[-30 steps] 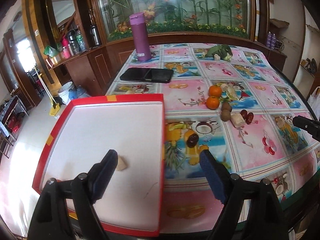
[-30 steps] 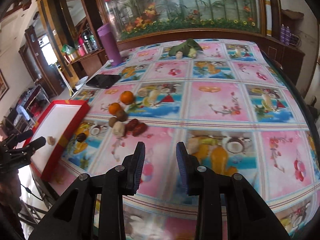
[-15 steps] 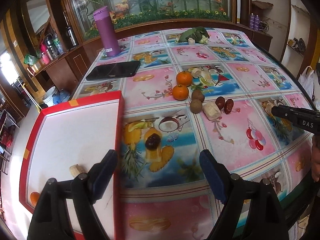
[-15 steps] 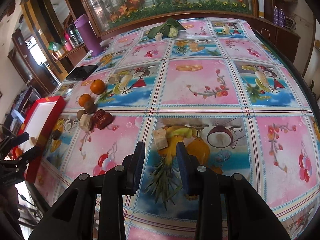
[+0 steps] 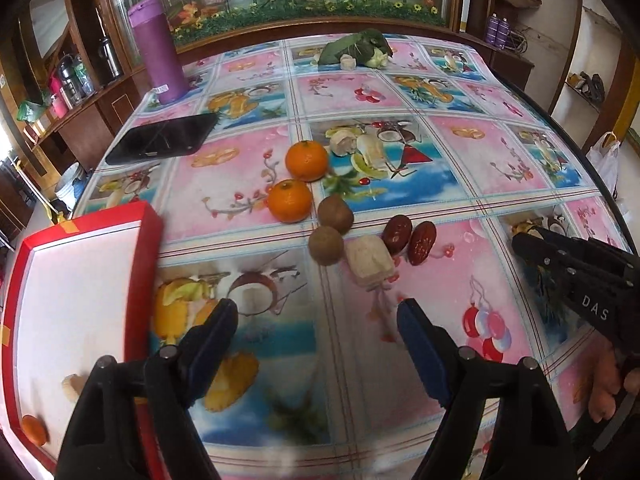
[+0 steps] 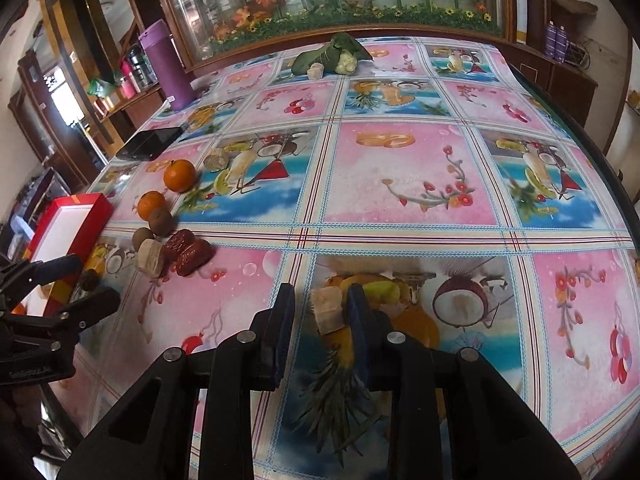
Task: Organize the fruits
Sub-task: 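Grasp a beige fruit chunk with the left tool while the right tool grasps a white slice, then carry both pieces into the tray and open both tools to release them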
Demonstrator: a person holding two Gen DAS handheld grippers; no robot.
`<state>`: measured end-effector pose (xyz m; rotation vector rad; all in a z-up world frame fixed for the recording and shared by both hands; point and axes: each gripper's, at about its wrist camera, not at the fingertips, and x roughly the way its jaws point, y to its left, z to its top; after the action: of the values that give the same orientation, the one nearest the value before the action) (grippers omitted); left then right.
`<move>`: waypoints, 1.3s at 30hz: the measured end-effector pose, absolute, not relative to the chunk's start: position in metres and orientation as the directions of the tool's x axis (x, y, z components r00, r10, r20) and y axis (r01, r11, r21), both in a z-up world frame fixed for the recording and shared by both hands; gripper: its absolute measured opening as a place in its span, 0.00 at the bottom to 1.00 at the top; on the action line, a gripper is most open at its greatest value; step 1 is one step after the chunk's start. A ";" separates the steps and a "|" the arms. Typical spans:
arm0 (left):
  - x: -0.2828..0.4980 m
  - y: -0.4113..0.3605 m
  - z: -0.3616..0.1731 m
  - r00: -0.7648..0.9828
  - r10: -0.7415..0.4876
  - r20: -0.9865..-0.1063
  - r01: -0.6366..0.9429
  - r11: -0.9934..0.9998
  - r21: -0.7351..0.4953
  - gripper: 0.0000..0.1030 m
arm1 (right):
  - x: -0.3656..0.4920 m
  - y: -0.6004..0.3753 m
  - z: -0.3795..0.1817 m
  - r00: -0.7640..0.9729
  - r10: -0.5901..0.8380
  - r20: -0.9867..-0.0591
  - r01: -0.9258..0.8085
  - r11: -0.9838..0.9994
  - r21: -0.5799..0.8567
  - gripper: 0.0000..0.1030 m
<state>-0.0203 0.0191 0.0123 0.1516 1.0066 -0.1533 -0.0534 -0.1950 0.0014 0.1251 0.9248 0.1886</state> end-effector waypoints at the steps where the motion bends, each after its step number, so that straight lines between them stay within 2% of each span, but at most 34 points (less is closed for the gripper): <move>1: -0.017 0.016 0.009 0.517 -0.056 -0.854 0.193 0.980 0.053 0.69 | -0.054 -0.195 0.001 0.591 0.210 -0.778 -0.108 0.977 0.182 0.20; 2: -0.014 0.014 0.006 0.509 -0.061 -0.858 0.189 0.981 0.043 0.65 | -0.054 -0.195 0.001 0.594 0.208 -0.777 -0.112 0.978 0.176 0.19; 5: -0.007 0.007 0.001 0.494 -0.089 -0.865 0.187 0.982 0.006 0.64 | -0.054 -0.193 0.001 0.601 0.198 -0.774 -0.118 0.980 0.159 0.19; 10: 0.001 0.000 -0.002 0.499 -0.085 -0.862 0.178 0.984 0.006 0.55 | -0.054 -0.192 0.001 0.604 0.194 -0.773 -0.120 0.981 0.152 0.19; 16: 0.008 0.000 -0.001 0.516 -0.095 -0.851 0.169 0.986 -0.007 0.42 | -0.054 -0.192 0.001 0.604 0.203 -0.771 -0.125 0.979 0.159 0.19; 18: 0.006 0.000 -0.001 0.525 -0.112 -0.844 0.182 0.983 -0.017 0.31 | -0.054 -0.193 0.001 0.606 0.209 -0.768 -0.128 0.978 0.165 0.18; 29: -0.046 0.048 0.025 0.588 -0.173 -0.790 0.149 0.983 -0.104 0.31 | -0.055 -0.200 0.008 0.657 0.200 -0.727 -0.100 0.979 0.179 0.16; 35: -0.089 0.105 0.050 0.662 -0.116 -0.741 0.081 0.993 -0.083 0.31 | -0.062 -0.191 0.016 0.691 0.210 -0.691 -0.095 0.975 0.201 0.16; 39: -0.107 0.142 0.055 0.687 -0.052 -0.725 0.018 0.998 -0.054 0.31 | -0.073 -0.156 0.026 0.687 0.323 -0.651 -0.172 0.942 0.287 0.16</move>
<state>-0.1069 0.1418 0.0547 -0.0442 0.8122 -0.0389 -0.0734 -0.1561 0.0259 0.2102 0.7653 0.2792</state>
